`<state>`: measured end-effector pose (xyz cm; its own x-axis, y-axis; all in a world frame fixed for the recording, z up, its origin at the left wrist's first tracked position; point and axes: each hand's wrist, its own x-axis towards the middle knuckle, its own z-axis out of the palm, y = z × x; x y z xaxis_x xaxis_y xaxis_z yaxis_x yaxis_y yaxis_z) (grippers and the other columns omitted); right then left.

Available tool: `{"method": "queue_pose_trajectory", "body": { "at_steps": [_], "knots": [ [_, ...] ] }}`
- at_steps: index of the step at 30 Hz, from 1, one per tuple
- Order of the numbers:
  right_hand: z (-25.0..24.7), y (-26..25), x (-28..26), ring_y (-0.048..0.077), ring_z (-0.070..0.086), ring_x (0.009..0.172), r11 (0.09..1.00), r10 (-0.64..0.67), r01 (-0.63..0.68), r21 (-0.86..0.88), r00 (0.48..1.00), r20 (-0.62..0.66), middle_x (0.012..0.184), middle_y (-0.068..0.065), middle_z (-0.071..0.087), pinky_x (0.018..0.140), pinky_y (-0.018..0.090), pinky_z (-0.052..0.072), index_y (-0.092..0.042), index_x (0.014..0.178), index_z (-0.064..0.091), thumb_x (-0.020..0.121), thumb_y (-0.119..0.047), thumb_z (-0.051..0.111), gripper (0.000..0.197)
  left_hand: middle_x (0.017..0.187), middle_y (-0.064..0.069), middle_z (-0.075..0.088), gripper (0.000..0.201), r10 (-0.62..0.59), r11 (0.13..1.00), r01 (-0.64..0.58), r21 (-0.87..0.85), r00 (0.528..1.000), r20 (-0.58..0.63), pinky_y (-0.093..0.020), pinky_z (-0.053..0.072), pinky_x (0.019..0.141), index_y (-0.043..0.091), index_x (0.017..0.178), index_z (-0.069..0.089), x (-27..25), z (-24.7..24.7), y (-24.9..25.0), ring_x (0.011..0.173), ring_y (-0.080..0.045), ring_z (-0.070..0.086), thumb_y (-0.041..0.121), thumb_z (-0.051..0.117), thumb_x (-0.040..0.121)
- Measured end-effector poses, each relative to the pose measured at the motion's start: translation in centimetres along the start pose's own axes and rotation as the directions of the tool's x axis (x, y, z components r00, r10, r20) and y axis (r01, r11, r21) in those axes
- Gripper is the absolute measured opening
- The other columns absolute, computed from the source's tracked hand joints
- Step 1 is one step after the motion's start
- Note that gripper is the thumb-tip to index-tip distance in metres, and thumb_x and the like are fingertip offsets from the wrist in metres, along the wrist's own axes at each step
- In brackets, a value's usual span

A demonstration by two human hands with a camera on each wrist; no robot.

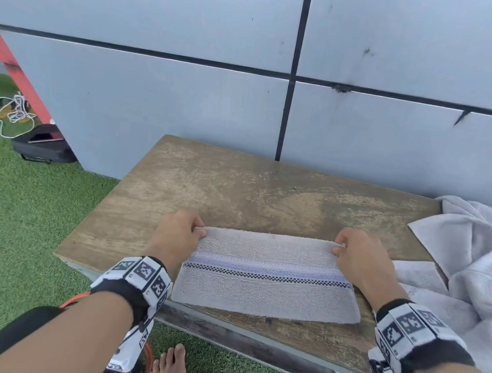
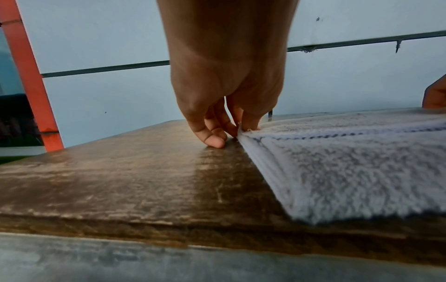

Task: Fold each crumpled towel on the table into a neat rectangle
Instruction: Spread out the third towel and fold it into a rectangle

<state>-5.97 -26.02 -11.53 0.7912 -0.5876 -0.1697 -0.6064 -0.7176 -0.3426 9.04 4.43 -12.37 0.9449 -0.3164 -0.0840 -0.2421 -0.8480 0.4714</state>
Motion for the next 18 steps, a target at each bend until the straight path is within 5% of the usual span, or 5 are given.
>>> {"method": "queue_pose_trajectory", "body": {
  "at_steps": [6,10,12,15,18],
  "knots": [
    [-0.2,-0.6,-1.3,0.025,0.048,0.109,0.992,-0.083,0.082,-0.093,0.996,-0.011,0.109,-0.001,0.050,0.081,0.040,0.046,-0.019,0.097,0.053,0.099,-0.021,0.055,0.004,0.084,-0.003,0.066,0.012,0.014,0.973,-0.032,0.228,0.997,0.082,-0.038,0.057,0.071,0.019,0.092,0.066,-0.4,-0.8,1.1,0.076,-0.020,0.063,0.029,0.061,0.097],
    [-2.2,-1.0,-1.7,0.025,0.050,0.090,0.994,-0.095,0.091,-0.062,0.994,-0.058,0.095,0.001,0.053,0.074,0.036,0.043,-0.018,0.095,0.053,0.097,-0.012,0.055,0.007,0.080,-0.003,0.065,0.012,0.068,0.956,-0.102,0.275,0.989,0.132,-0.034,0.050,0.063,0.017,0.089,0.061,-0.6,-3.4,2.9,0.074,-0.019,0.062,0.025,0.057,0.098],
    [-3.9,-1.1,-1.5,0.027,0.053,0.087,0.994,-0.100,0.105,0.036,0.987,-0.123,0.092,0.002,0.057,0.073,0.035,0.042,-0.019,0.092,0.055,0.094,-0.010,0.057,0.010,0.087,-0.004,0.070,0.012,0.137,0.965,-0.147,0.217,0.989,0.064,-0.036,0.053,0.064,0.017,0.087,0.061,-0.4,-5.2,3.7,0.074,-0.015,0.061,0.024,0.058,0.097],
    [-6.5,-0.9,-1.2,0.029,0.059,0.091,0.950,-0.156,0.230,0.209,0.935,-0.319,0.096,0.007,0.064,0.078,0.032,0.041,-0.015,0.094,0.065,0.089,-0.005,0.065,0.011,0.101,0.004,0.067,0.012,0.253,0.966,-0.246,0.081,0.963,-0.090,-0.031,0.046,0.073,0.019,0.106,0.066,-0.3,-7.8,4.3,0.082,-0.015,0.059,0.026,0.060,0.097],
    [-8.2,-0.4,-1.8,0.030,0.063,0.090,0.905,-0.218,0.361,0.224,0.848,-0.483,0.103,0.013,0.068,0.085,0.028,0.039,-0.005,0.106,0.073,0.087,0.000,0.068,0.020,0.094,0.006,0.062,0.013,0.414,0.901,-0.433,-0.014,0.871,-0.265,-0.031,0.043,0.075,0.016,0.106,0.071,-0.9,-9.4,4.2,0.082,-0.017,0.056,0.020,0.066,0.095]
  ]
}}
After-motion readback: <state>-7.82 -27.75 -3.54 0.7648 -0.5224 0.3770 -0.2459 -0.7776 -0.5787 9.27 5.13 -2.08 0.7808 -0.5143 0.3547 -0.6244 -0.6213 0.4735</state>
